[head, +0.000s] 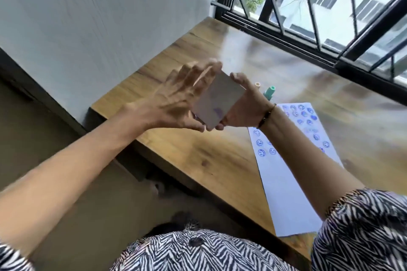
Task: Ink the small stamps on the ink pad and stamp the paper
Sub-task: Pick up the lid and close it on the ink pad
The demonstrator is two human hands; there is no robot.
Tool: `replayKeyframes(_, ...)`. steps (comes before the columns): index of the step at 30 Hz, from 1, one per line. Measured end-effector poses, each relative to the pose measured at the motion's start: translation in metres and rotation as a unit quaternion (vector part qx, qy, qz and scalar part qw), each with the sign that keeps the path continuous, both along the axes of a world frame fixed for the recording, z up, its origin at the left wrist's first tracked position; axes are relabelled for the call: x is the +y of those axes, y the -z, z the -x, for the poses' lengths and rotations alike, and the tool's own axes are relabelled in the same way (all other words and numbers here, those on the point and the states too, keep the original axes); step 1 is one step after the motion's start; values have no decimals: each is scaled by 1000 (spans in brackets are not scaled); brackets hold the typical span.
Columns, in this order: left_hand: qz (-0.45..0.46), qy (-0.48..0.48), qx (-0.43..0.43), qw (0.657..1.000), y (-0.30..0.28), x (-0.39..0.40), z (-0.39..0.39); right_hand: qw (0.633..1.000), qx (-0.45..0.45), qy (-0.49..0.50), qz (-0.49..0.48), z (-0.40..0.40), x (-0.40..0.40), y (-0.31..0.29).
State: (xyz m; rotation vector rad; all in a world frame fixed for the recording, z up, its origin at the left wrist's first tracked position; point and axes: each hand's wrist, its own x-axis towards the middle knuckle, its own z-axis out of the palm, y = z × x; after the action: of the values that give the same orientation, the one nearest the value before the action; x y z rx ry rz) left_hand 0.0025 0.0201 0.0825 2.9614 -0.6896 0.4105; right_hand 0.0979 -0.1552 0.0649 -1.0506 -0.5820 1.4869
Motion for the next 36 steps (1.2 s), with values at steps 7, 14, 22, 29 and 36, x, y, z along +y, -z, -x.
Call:
replayKeyframes(7, -107, 47, 1, 993, -1, 0, -11, 1000, 13, -3, 4, 11, -1, 7)
replayKeyframes(14, -57, 21, 27, 998, 3, 2, -17, 950, -164, 208, 168, 12, -10, -13)
replayKeyframes(22, -33, 62, 94, 993, 13, -1, -30, 596, -727, 114, 321, 54, -8, -33)
replayKeyframes(29, -12, 96, 118, 988, 17, -4, -32, 497, -772, 59, 392, 66, -2, -30)
replayKeyframes(36, 54, 82, 137, 986, 26, 2, -31, 495, -752, 120, 419, 72, 6, -15)
